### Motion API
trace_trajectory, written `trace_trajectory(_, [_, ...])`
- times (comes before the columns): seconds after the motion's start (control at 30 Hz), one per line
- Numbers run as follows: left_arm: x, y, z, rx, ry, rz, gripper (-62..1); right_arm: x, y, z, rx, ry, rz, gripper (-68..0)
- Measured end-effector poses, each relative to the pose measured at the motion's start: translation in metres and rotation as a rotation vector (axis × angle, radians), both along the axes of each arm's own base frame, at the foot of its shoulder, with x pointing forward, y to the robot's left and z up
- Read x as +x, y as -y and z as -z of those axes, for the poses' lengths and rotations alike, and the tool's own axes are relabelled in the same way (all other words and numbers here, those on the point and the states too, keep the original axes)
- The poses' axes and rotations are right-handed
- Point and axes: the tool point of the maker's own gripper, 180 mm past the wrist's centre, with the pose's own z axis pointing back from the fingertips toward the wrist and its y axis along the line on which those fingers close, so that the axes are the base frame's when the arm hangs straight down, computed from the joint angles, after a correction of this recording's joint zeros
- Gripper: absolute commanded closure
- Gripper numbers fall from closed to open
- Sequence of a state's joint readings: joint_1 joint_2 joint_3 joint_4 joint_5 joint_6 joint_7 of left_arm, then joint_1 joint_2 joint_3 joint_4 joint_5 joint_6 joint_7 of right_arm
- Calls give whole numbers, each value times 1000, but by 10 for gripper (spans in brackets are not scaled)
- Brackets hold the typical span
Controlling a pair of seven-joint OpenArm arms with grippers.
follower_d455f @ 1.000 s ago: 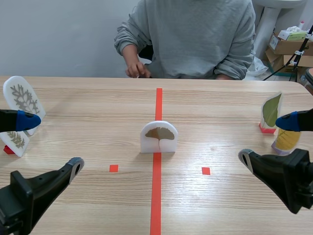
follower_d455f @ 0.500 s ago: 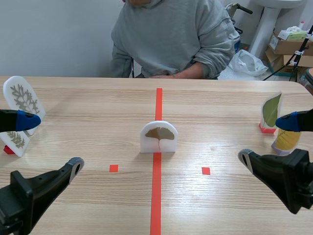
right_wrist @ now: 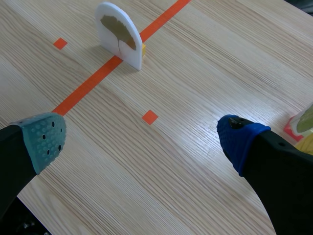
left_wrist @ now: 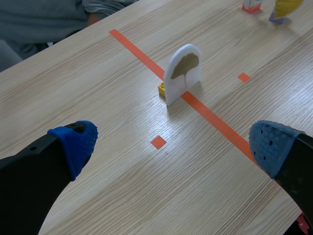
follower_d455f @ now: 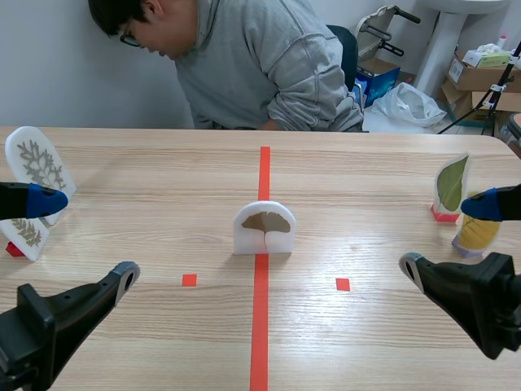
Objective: Do the leaf sorting experiment
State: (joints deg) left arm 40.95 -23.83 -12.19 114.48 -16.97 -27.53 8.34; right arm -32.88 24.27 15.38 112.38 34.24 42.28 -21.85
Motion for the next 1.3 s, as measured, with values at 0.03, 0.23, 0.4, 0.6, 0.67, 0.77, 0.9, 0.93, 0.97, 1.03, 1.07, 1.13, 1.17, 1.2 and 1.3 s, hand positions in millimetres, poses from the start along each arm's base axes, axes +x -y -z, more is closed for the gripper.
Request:
trace_trajectory(0.03, [0, 0, 0, 0, 0, 0, -623, 0, 0, 1, -3, -4, 0, -644])
trace_trajectory(0.23, [0, 0, 0, 0, 0, 0, -623, 0, 6, 10, -62, -51, 6, -637])
trace_trajectory(0.4, [0, 0, 0, 0, 0, 0, -623, 26, 16, 2, -164, 1, 13, -587])
trace_trajectory(0.6, [0, 0, 0, 0, 1, 0, -623, 74, 3, 9, -225, 40, -97, -586])
trace_trajectory(0.67, [0, 0, 0, 0, 0, 0, -623, 91, 0, 19, -228, 30, -119, -587])
trace_trajectory(0.77, [0, 0, 0, 1, 0, 0, -623, 112, -10, 42, -251, -12, -164, -587])
trace_trajectory(0.9, [0, 0, 0, 0, 0, 0, -623, 132, -41, 62, -261, -58, -252, -587])
trace_trajectory(0.93, [0, 0, 0, 0, 0, 0, -623, 136, -50, 64, -262, -63, -277, -587])
trace_trajectory(0.97, [0, 0, 0, 0, 0, 0, -623, 140, -60, 66, -261, -64, -300, -587])
trace_trajectory(1.03, [0, 0, 0, 0, 0, 0, -623, 149, -78, 67, -261, -57, -328, -587])
trace_trajectory(1.07, [0, 0, 0, 0, 0, 0, -623, 152, -85, 69, -264, -60, -340, -587])
trace_trajectory(1.13, [0, 0, 0, 0, 0, 0, -623, 154, -103, 74, -258, -74, -365, -587])
trace_trajectory(1.17, [0, 0, 0, 0, 0, 0, -623, 154, -112, 77, -247, -86, -376, -587])
trace_trajectory(1.2, [0, 0, 0, 0, 0, 0, -623, 153, -119, 81, -239, -98, -385, -587])
trace_trajectory(1.3, [0, 0, 0, 0, 0, 0, -623, 148, -135, 95, -233, -129, -405, -586])
